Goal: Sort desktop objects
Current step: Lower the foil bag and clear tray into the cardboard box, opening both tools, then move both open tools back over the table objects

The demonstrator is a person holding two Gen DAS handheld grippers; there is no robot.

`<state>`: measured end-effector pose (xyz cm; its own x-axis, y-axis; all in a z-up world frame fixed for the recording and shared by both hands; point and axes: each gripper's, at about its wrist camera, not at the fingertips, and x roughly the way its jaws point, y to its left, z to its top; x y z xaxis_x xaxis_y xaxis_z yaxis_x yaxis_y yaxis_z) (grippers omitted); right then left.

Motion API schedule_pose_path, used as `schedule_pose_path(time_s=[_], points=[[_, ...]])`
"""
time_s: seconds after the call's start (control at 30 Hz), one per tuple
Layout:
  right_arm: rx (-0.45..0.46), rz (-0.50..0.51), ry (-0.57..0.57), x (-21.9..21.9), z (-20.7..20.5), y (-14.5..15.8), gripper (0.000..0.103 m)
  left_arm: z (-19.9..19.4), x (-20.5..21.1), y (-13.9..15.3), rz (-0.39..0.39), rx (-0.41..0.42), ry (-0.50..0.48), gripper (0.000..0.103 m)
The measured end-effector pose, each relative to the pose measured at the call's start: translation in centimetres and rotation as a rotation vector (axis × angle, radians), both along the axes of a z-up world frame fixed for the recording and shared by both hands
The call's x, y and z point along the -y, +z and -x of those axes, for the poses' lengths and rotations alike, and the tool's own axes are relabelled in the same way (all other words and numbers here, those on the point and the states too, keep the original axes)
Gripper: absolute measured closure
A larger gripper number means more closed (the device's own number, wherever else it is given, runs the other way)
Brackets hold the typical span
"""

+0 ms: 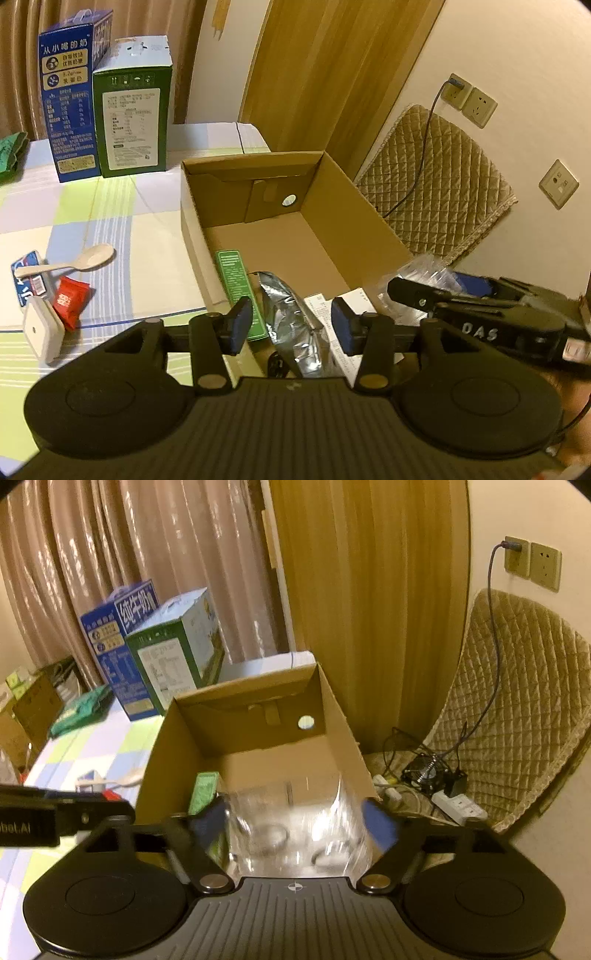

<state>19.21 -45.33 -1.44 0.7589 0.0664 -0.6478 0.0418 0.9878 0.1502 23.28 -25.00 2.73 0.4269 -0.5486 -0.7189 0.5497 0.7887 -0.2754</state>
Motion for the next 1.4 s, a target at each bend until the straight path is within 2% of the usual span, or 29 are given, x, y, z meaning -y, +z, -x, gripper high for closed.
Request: schedule_pose_path(time_s=[0.37,0.6,0.83,1.27,1.4], points=[[0.009,0.014,-0.028,-0.2,1.7,1.1,0.015,0.6,-2.7,0.2,-0.023,0.03,0.015,0.051],[0.023,0.017,-0.027,-1.3,3.6,2.4,0.014,1.9,-4.7,1.2,-0.02,0.045,0.028,0.042],[0.02,0.035,0.001,-3.9,5.4,3.1,0.012,3.4,-7.0,1.9,-0.03,0.059,0.041,0.034],[-0.007,0.075,0.071,-8.9,8.1,3.1,0.002,6.4,-11.7,2.7,-0.036,0.084,0.074,0.01],[-0.005,0.079,0.1,-10.3,8.6,3.3,0.002,7.1,-13.3,2.5,-0.043,0.083,0.087,0.006]])
